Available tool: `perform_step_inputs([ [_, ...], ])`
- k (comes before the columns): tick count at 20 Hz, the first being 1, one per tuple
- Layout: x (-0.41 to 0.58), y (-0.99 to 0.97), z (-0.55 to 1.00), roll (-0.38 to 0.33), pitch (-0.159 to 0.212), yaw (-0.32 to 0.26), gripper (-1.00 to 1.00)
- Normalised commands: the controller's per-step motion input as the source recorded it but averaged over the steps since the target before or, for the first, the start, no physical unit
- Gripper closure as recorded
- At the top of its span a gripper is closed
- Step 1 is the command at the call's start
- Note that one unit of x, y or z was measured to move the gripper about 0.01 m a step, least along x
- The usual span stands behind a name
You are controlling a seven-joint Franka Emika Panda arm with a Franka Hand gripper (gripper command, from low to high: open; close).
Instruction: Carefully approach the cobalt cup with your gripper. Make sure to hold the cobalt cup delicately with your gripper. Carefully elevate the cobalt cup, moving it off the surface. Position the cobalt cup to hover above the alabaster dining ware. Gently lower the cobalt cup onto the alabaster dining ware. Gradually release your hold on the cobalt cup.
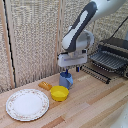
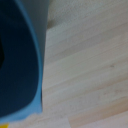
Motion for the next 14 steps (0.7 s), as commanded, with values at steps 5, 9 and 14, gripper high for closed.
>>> perform_step_inputs([
  [5,0.118,0.20,-0.27,-0.120,-0.002,0.064,1.00],
  [9,0.049,0.15,-0.12,-0.042,-0.055,0.059,1.00],
  [14,0.000,0.03,-0.02,-0.001,-0.136,0.016,1.00],
])
